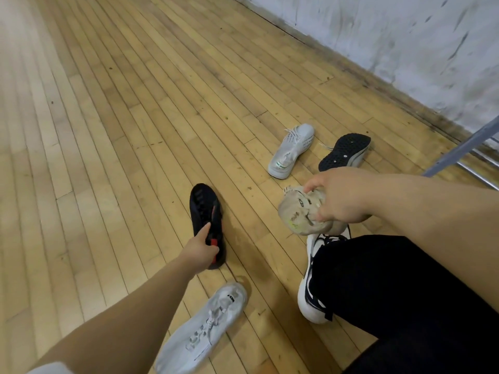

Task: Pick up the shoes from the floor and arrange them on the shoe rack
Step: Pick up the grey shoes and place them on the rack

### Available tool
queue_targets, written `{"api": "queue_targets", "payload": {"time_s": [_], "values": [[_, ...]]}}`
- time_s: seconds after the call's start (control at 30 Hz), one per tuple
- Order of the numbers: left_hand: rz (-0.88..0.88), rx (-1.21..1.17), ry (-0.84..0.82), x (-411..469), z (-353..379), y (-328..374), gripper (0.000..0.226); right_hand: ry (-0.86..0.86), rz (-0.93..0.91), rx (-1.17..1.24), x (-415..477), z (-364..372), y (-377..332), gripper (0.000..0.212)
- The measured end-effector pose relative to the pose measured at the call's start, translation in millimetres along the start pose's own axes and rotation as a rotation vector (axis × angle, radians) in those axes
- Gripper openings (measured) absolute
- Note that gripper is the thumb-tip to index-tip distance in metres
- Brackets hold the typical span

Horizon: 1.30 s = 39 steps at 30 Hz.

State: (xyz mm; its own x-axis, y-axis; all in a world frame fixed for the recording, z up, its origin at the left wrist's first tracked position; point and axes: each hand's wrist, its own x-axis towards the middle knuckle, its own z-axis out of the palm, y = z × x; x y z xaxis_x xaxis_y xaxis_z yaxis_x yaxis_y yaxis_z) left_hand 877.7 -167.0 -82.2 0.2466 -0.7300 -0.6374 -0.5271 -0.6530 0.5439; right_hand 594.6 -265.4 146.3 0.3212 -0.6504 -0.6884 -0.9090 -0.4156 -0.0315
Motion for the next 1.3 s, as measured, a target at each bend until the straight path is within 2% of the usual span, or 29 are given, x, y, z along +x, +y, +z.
{"api": "queue_targets", "payload": {"time_s": [0.13, 0.2, 0.3, 0.4, 0.47, 0.57, 0.7, 0.83, 1.0, 1.13, 1.2, 1.3], "values": [[0.153, -0.096, -0.028, -15.4, 6.0, 52.5, 0.076, 0.049, 0.020, 0.145, -6.8, -5.4, 4.3, 0.070], [0.187, -0.268, -0.115, -28.5, 10.7, 89.5, 0.077, 0.115, 0.017, 0.298, -15.6, -14.5, 9.3, 0.069], [0.297, -0.551, -0.264, -51.8, 16.0, 150.8, 0.078, 0.269, 0.027, 0.548, -39.8, -35.3, 22.0, 0.061], [0.393, -0.754, -0.254, -67.5, 18.0, 209.1, 0.076, 0.465, 0.036, 0.737, -75.3, -53.2, 41.3, 0.054], [0.391, -0.853, -0.291, -75.9, 18.5, 243.1, 0.077, 0.542, 0.034, 0.766, -102.1, -61.1, 55.1, 0.052], [0.380, -0.851, -0.400, -97.2, 22.7, 287.4, 0.076, 0.631, 0.047, 0.719, -142.2, -64.2, 78.3, 0.051], [0.429, -0.709, -0.485, -132.1, 41.0, 338.5, 0.075, 0.689, 0.107, 0.808, -198.3, -44.1, 118.9, 0.042], [0.535, -0.390, -0.528, -179.3, 70.5, 389.0, 0.075, 0.748, 0.163, 1.036, -264.6, -7.3, 165.7, 0.046], [0.819, 0.003, -0.422, -247.5, 115.1, 442.7, 0.079, 0.922, 0.215, 1.294, -347.6, 64.9, 209.0, 0.047], [1.071, 0.229, -0.444, -302.1, 156.6, 472.1, 0.077, 1.079, 0.212, 1.560, -406.7, 148.8, 226.4, 0.050], [1.182, 0.362, -0.503, -334.1, 183.5, 482.8, 0.076, 1.214, 0.219, 1.718, -430.7, 200.0, 228.5, 0.053], [1.257, 0.489, -0.685, -380.0, 233.4, 488.1, 0.077, 1.361, 0.233, 1.878, -461.2, 278.0, 226.6, 0.059]]}}
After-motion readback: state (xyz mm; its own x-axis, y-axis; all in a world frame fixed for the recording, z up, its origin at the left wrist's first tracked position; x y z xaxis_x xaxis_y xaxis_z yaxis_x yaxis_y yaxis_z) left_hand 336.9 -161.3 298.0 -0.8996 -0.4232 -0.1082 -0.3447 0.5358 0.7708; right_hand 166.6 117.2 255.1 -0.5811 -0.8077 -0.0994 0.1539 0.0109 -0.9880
